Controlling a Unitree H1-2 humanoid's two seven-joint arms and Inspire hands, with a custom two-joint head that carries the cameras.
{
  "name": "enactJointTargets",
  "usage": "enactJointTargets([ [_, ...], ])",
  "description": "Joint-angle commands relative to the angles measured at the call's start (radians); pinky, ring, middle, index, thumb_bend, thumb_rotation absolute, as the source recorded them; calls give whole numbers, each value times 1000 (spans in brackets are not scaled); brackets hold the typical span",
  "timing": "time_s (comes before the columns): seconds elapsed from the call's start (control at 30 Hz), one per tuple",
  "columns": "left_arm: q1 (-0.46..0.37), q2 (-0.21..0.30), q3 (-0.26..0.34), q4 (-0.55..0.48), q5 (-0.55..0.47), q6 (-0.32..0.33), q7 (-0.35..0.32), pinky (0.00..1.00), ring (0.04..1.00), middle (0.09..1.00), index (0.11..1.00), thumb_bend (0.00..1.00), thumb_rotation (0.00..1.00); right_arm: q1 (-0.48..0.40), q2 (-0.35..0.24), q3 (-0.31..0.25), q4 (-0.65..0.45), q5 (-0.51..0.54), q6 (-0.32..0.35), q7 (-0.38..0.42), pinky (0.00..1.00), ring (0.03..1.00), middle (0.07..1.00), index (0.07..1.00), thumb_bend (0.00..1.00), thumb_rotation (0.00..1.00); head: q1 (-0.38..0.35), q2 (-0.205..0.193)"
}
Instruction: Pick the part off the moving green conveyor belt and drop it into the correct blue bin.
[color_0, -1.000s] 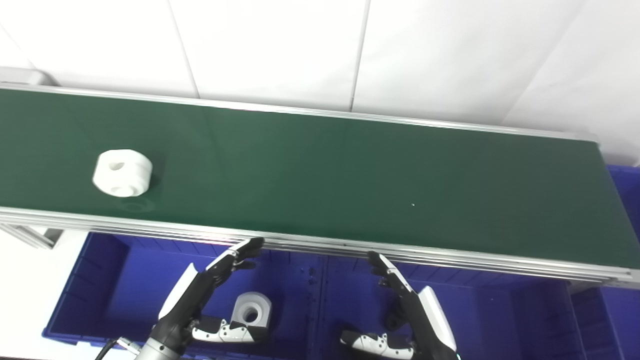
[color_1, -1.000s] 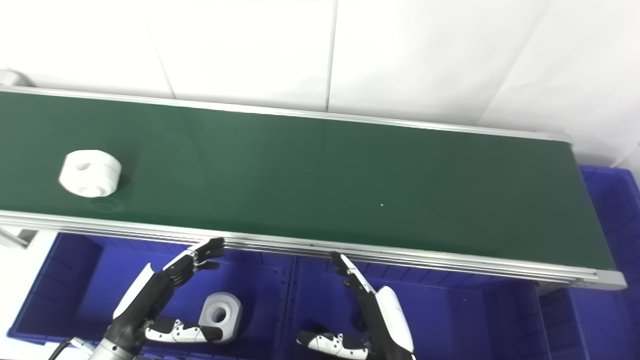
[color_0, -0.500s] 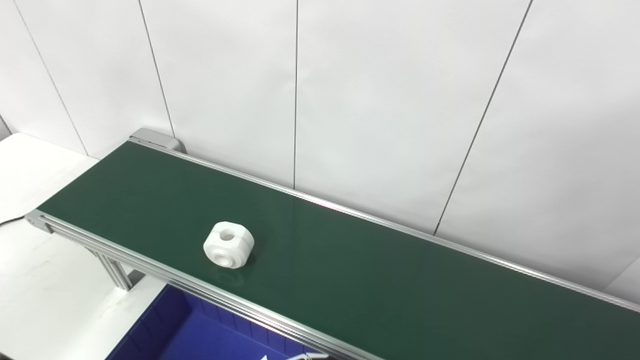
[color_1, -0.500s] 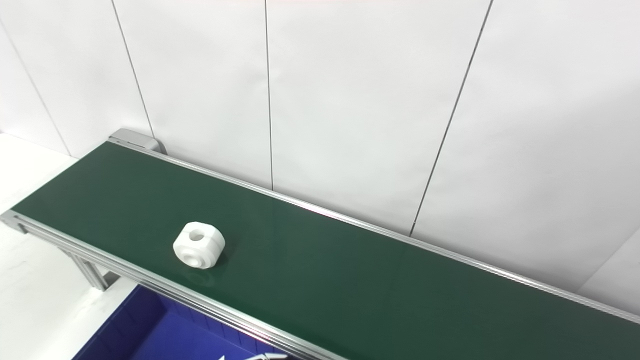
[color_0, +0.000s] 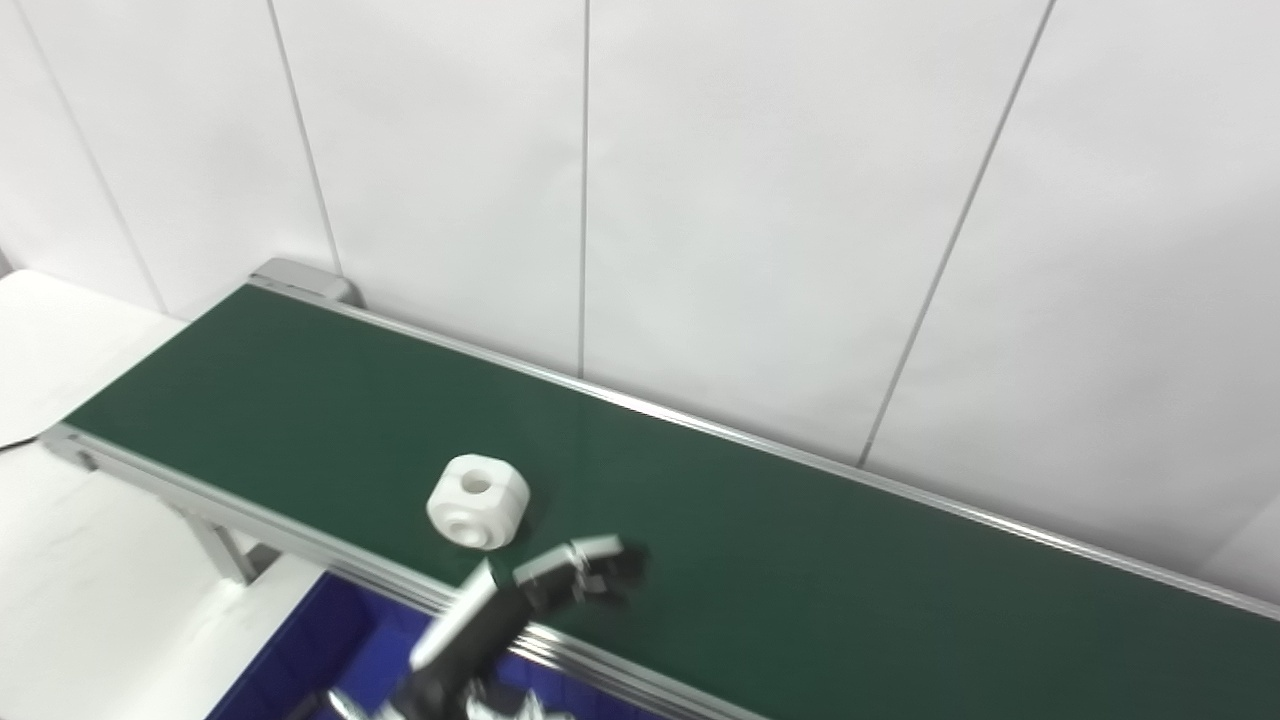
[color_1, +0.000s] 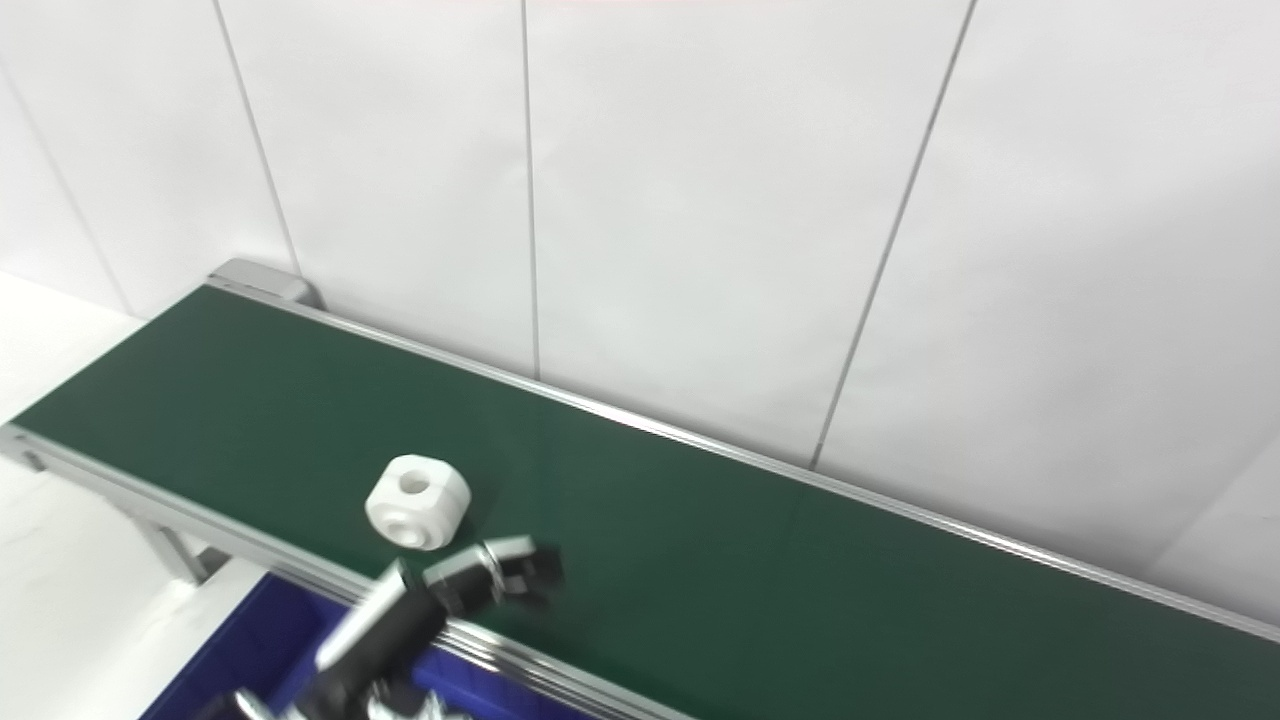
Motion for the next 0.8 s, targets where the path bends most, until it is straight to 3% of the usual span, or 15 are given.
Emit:
enactJointTargets([
  [0.0, -36, 22, 32, -41, 38, -32, 5, 743, 838, 873, 860, 929, 288, -14, -6, -3, 1, 21, -83, -17, 771, 860, 903, 931, 807, 270, -10, 3],
  [0.13, -99, 39, 92, -107, 111, 71, 1, 835, 901, 919, 907, 881, 330, -16, -8, -6, -6, 35, -102, -9, 755, 843, 883, 922, 807, 290, -71, 31],
  [0.17, -117, 45, 101, -113, 131, 95, -1, 845, 907, 924, 913, 872, 332, -17, -9, -7, -9, 36, -105, -7, 757, 842, 880, 921, 806, 293, -103, 57],
  [0.3, -183, 70, 118, -107, 185, 160, -22, 901, 940, 954, 952, 798, 325, -21, -13, -8, -27, 49, -105, 3, 757, 836, 872, 907, 800, 291, -134, 101],
  [0.4, -219, 78, 121, -105, 211, 212, -36, 909, 948, 964, 959, 771, 316, -20, -14, -8, -42, 58, -89, 11, 761, 840, 875, 907, 811, 318, -139, 114],
  [0.5, -270, 98, 116, -83, 228, 259, -61, 899, 949, 970, 960, 761, 302, -19, -14, -7, -66, 76, -74, 24, 772, 845, 877, 909, 824, 334, -132, 160],
  [0.6, -324, 123, 107, -36, 258, 286, -88, 943, 973, 987, 970, 788, 217, -15, -9, -4, -94, 108, -60, 40, 806, 866, 891, 919, 842, 412, -116, 194],
  [0.77, -361, 156, 93, 32, 294, 311, -110, 935, 989, 997, 970, 831, 180, -12, -4, -3, -108, 132, -60, 56, 849, 889, 906, 927, 848, 474, -108, 202],
])
